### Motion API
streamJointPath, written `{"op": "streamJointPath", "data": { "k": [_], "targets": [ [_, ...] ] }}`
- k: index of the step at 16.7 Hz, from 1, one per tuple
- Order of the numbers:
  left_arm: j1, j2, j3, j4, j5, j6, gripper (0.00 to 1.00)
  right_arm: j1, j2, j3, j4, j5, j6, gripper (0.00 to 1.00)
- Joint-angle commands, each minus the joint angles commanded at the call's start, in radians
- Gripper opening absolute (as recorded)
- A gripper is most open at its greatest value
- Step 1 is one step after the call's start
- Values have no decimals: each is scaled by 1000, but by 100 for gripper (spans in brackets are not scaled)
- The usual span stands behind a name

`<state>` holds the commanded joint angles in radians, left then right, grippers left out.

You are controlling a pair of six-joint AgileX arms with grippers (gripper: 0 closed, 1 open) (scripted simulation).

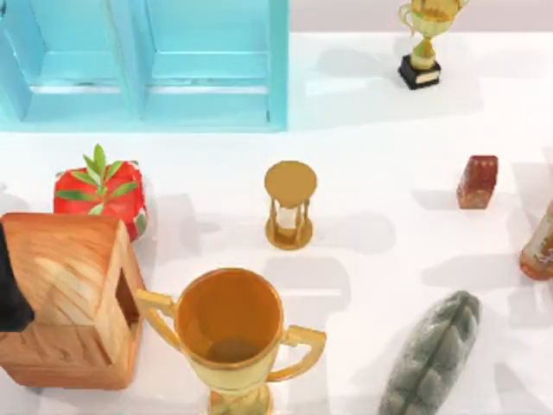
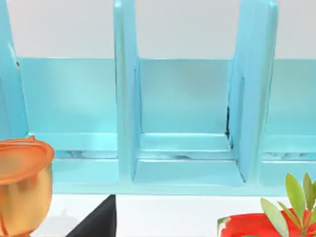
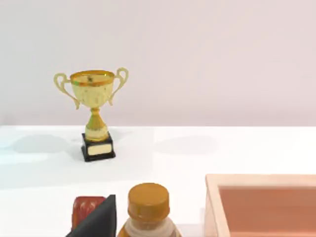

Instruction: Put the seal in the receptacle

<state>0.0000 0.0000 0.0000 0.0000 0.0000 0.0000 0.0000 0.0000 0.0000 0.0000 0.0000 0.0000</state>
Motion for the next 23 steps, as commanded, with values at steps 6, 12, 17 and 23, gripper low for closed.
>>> {"op": "streamJointPath", "data": {
  "k": [6,12,17,23],
  "targets": [
    [0,0,0,0,0,0,100,16,99,93,-67,-6,11,100],
    [0,0,0,0,0,0,100,52,541,502,-334,-4,49,100],
    [0,0,0,0,0,0,100,89,1018,943,-629,1,97,100],
    [0,0,0,0,0,0,100,137,1588,1469,-982,-1,153,100]
  ]
}}
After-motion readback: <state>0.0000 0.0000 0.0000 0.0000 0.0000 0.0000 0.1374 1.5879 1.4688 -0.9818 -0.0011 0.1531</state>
